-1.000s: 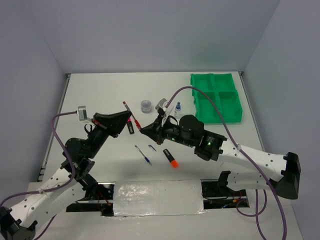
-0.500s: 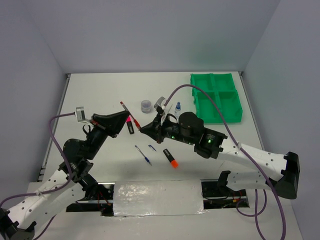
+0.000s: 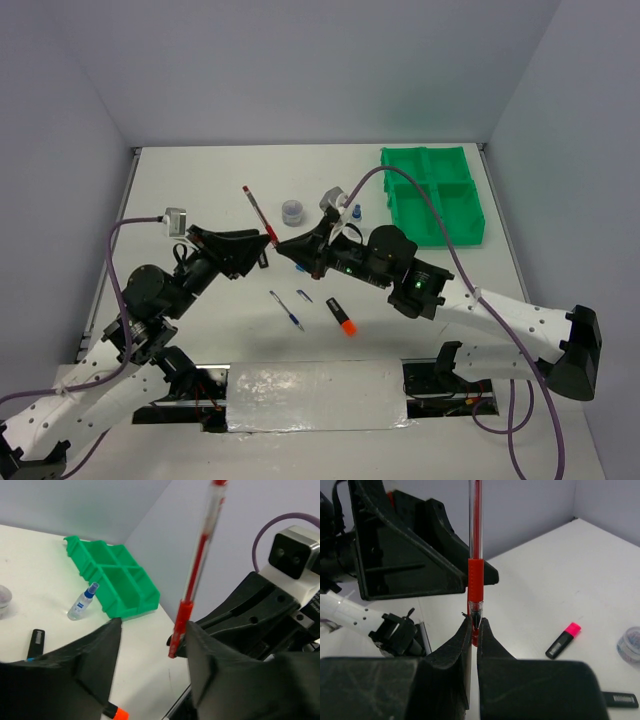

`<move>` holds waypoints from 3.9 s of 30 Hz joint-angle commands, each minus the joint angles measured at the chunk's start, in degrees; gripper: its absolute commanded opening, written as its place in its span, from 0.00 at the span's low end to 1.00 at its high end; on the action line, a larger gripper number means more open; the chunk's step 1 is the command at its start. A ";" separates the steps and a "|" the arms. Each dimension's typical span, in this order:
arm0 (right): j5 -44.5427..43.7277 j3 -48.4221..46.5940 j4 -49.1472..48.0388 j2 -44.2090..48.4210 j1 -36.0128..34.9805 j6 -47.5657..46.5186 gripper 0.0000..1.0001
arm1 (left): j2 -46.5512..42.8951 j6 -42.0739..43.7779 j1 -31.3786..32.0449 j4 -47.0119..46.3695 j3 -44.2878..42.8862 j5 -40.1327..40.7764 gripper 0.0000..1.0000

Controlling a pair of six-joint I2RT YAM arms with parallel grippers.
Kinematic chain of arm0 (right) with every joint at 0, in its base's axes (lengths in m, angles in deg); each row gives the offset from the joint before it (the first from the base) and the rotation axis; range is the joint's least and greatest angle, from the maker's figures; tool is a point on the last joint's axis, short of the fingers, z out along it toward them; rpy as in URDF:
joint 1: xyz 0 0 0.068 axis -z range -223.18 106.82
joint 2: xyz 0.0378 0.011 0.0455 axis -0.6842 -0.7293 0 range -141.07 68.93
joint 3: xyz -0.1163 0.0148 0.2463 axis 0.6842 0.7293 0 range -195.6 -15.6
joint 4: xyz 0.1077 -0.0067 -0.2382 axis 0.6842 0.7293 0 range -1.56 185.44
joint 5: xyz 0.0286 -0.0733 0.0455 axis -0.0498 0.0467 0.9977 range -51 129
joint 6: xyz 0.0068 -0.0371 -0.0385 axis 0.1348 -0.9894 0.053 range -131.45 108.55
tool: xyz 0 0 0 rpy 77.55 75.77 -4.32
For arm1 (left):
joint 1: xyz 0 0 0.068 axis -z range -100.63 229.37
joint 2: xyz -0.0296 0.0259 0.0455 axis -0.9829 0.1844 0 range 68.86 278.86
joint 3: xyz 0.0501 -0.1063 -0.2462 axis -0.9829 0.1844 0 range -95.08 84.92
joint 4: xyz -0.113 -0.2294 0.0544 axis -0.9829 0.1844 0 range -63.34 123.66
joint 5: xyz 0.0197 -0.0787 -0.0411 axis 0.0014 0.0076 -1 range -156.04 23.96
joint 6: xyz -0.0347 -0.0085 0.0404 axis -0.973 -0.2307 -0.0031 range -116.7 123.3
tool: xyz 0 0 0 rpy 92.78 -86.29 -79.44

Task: Sort the stationery into containers
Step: Place the pen in the storage box, then pick up the pen cap from the center of the board.

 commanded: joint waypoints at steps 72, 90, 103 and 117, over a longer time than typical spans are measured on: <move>-1.00 0.57 13.01 -25.29 58.33 14.72 0.48 | -10.88 22.18 0.16 45.89 -13.47 10.17 0.99; 0.84 1.71 25.12 2.37 48.86 8.59 0.90 | -1.77 6.86 0.16 54.04 -17.33 24.92 0.99; 0.08 -0.31 36.65 -6.35 18.37 -0.12 0.81 | 11.97 -19.38 0.25 60.83 -13.82 29.67 0.99; -8.02 -17.17 42.81 -30.18 3.50 -5.76 0.78 | 3.98 -1.73 0.16 61.38 -16.99 27.75 0.99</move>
